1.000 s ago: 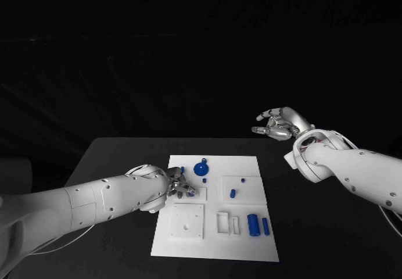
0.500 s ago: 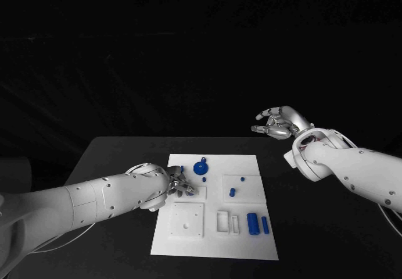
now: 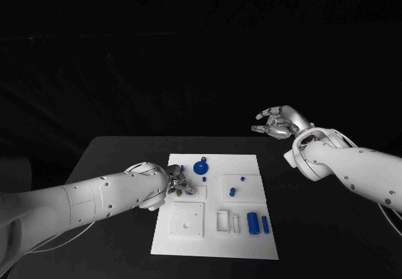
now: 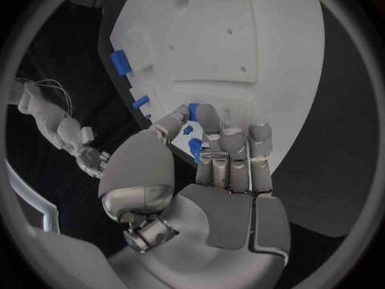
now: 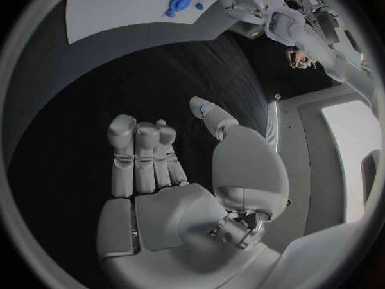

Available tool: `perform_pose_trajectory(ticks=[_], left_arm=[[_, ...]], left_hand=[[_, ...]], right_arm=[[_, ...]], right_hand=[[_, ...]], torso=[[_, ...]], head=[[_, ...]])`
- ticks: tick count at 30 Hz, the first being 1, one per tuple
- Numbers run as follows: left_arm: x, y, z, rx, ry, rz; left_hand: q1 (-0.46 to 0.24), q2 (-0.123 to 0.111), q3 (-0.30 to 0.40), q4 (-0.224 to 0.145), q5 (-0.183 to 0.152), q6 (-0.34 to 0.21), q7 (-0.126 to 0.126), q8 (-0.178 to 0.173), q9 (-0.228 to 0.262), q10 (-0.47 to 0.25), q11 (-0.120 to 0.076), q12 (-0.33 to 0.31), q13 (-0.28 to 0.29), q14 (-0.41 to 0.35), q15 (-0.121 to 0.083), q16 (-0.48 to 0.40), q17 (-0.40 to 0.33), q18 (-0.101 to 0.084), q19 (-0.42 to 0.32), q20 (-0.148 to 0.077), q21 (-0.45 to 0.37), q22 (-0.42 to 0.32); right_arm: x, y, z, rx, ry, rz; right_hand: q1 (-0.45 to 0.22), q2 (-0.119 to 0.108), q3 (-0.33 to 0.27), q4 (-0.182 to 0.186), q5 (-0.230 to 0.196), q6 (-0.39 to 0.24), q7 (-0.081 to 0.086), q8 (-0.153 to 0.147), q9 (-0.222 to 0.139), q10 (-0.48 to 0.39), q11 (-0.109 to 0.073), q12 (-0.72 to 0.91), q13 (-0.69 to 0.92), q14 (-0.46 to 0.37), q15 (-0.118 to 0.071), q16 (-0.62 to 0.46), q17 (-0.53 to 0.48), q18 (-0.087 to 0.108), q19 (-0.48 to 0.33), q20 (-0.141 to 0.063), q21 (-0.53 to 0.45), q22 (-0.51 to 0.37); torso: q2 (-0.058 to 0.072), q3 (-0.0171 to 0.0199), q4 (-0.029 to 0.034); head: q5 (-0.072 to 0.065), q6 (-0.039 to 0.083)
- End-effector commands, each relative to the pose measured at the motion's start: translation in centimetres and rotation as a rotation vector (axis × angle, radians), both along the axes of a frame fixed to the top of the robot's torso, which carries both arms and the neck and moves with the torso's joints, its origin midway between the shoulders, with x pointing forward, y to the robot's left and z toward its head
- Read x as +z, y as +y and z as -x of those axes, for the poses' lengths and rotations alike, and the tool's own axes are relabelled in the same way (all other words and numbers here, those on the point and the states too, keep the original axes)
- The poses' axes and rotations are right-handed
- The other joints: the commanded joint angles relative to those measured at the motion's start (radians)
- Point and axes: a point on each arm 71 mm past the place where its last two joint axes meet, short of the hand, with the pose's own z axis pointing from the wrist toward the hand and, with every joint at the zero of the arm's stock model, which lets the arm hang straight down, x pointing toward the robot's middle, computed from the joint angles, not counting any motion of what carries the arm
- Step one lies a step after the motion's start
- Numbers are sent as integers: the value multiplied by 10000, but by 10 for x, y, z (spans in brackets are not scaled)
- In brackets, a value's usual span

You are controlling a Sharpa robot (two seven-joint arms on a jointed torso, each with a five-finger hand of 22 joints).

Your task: Assemble the parts on the task board

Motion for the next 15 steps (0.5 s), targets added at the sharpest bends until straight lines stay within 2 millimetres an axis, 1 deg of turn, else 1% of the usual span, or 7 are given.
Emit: perform_pose_trajectory(ticks=[1,7,15], left_arm=[[-3,-2,3,58,140,333],[-2,1,5,177,144,468],[1,6,6,407,429,815]], left_hand=[[553,670,291,-413,42,60,-7,57,5,76,2,51,-16,68,-85,33,-9,-13,-75,-1582,41,-16],[550,774,280,-536,64,108,-26,81,-9,115,-18,50,-31,98,-102,52,-11,-15,-69,-1585,57,-43],[573,818,297,-677,94,141,-44,103,-18,144,-38,44,-49,128,-121,66,-15,-11,-52,-1594,75,-73]], right_arm=[[0,2,0,133,39,37],[0,1,0,135,41,38],[0,1,0,124,39,41]], right_hand=[[-57,45,-46,-4,40,82,45,26,-4,-88,6,36,-10,26,-32,-49,-14,1313,36,-10,-48,13],[-66,47,-49,5,68,82,45,27,-5,-89,6,42,-18,27,-32,-49,-14,1313,37,-10,-51,16],[-68,49,-50,9,92,81,45,27,-6,-90,7,47,-24,28,-32,-49,-14,1313,39,-10,-53,18]], torso=[[-1,5,0],[1,8,-2],[-4,12,-1]], head=[[9,6],[22,11],[28,11]])
